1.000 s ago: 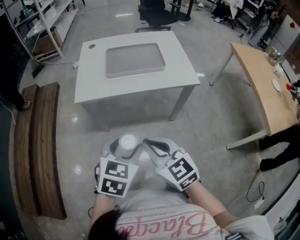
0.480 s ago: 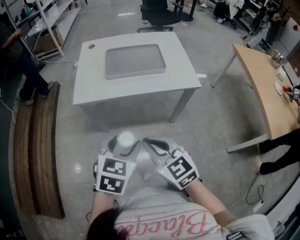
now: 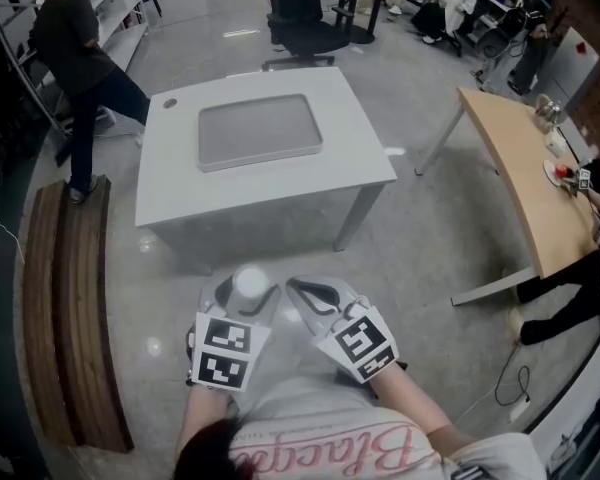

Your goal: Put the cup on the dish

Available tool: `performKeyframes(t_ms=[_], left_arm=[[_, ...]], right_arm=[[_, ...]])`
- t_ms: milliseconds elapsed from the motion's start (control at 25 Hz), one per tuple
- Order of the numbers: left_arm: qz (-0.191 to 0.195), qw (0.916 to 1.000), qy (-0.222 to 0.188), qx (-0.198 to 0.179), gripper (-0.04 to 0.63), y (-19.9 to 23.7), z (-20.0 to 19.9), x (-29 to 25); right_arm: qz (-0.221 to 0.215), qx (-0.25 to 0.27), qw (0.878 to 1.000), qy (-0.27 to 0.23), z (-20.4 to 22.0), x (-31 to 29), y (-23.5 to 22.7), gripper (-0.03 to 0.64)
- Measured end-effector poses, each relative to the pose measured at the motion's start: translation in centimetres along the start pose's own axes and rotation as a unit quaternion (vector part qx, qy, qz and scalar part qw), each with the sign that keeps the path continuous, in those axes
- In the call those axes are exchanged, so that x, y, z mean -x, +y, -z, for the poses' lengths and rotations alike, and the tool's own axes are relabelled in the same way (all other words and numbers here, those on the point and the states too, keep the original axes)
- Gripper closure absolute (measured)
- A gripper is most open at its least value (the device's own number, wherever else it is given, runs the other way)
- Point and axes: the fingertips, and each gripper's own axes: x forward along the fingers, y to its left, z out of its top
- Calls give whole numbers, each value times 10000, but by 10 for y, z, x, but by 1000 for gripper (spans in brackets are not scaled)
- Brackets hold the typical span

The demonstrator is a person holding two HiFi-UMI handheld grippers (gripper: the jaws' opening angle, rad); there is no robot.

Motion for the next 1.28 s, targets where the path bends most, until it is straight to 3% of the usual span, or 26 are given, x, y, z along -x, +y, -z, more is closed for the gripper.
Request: performKeyframes(t_ms=[800, 1280], left_arm=[[241, 9995, 27, -193, 337, 66, -63, -91], [295, 9995, 27, -68, 337, 126, -91, -148]], right_arm=[[425, -330, 9985, 40, -23, -60, -99, 615], [543, -344, 9979, 97, -46, -123, -155, 615]])
